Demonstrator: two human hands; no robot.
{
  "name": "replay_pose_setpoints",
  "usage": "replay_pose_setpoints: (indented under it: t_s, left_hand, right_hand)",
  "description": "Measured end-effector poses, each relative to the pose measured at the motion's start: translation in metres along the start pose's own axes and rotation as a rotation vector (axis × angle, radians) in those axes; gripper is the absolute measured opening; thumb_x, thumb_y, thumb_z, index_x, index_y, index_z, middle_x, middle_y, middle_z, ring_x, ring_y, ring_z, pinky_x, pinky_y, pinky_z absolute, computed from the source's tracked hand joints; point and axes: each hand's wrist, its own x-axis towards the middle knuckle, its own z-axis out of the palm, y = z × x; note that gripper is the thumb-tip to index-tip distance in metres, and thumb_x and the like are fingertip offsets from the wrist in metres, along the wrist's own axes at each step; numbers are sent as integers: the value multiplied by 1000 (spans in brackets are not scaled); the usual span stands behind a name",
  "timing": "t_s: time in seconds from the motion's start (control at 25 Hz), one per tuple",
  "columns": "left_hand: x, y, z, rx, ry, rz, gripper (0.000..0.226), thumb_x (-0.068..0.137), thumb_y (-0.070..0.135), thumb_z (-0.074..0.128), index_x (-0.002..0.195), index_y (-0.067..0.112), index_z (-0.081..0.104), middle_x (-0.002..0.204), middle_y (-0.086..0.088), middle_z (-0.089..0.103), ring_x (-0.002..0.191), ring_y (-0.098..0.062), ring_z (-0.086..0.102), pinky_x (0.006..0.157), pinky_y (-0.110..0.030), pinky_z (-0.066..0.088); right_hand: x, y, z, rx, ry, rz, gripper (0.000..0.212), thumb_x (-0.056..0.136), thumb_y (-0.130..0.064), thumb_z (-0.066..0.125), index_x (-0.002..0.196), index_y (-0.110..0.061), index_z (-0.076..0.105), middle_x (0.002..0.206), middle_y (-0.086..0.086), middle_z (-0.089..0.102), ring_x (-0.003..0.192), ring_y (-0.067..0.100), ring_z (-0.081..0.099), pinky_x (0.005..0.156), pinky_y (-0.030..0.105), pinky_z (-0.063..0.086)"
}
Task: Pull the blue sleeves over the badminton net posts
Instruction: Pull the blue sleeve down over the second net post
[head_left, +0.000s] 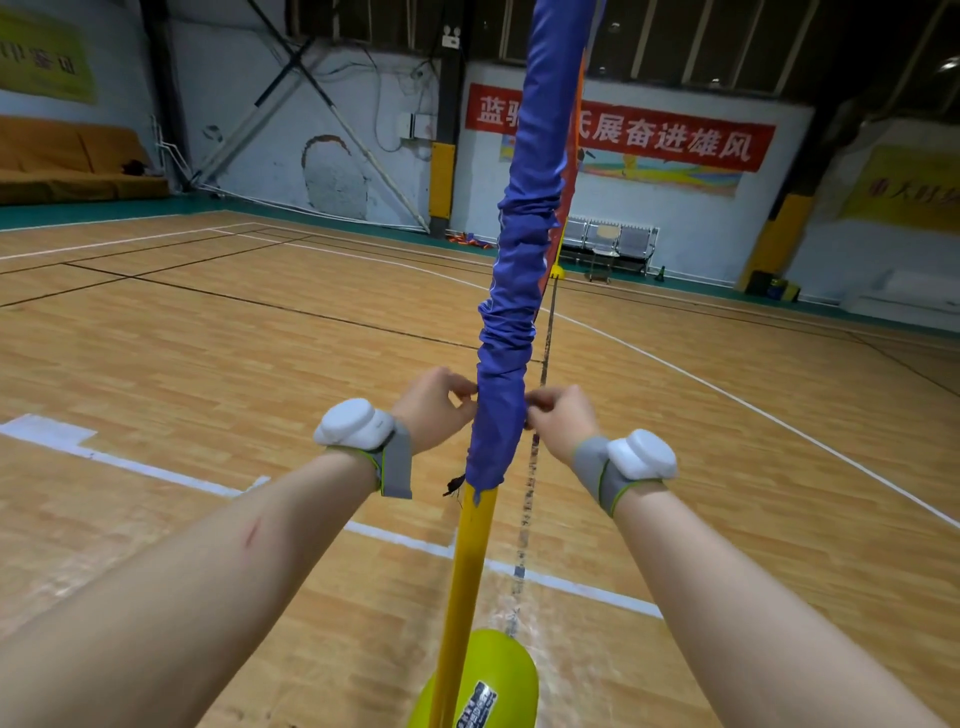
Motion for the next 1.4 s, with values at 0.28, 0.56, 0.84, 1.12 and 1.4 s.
replay_pose_setpoints:
  t_s: [0.28, 0.56, 0.84, 1.12, 1.4]
  left_hand:
    - [1, 9, -2, 52, 35, -18, 24, 89, 17, 57, 107, 4, 67, 108, -11, 65, 92, -31, 60, 77, -31, 44]
    - [-2, 6, 2, 76, 30, -51, 24, 90, 20, 58, 104, 4, 68, 83, -11, 60, 69, -22, 51, 69, -27, 39]
    - [4, 3, -1, 61, -51, -57, 25, 90, 23, 58, 106, 6, 66, 72, -11, 62, 50, -12, 52, 69, -27, 45]
    - [9, 2, -2, 87, -116, -67, 26, 91, 24, 56, 106, 7, 68, 54, 1, 54, 40, -1, 50, 51, -16, 41]
    - [5, 1, 2, 59, -140, -85, 24, 91, 20, 56, 101, 2, 68, 53, 1, 53, 28, 4, 43, 33, -4, 30]
  right_hand:
    - [1, -15, -16, -10, 11, -62, 18, 82, -3, 56, 78, -9, 72, 68, 7, 59, 56, 10, 46, 66, 22, 35]
    - [5, -7, -7, -89, -1, -64, 22, 81, -1, 53, 61, -5, 62, 63, 10, 58, 64, 21, 49, 63, 28, 40]
    - [1, -4, -7, -184, -131, 23, 20, 74, 5, 52, 62, -5, 65, 65, 14, 67, 50, 16, 55, 61, 32, 53]
    - [-5, -13, -20, -154, -278, 58, 15, 80, 6, 53, 78, 6, 67, 65, 11, 63, 66, 25, 58, 69, 33, 55]
    - [-11, -9, -15, -221, -325, 36, 31, 86, -3, 57, 55, -8, 55, 57, 5, 61, 43, 8, 55, 46, 16, 45]
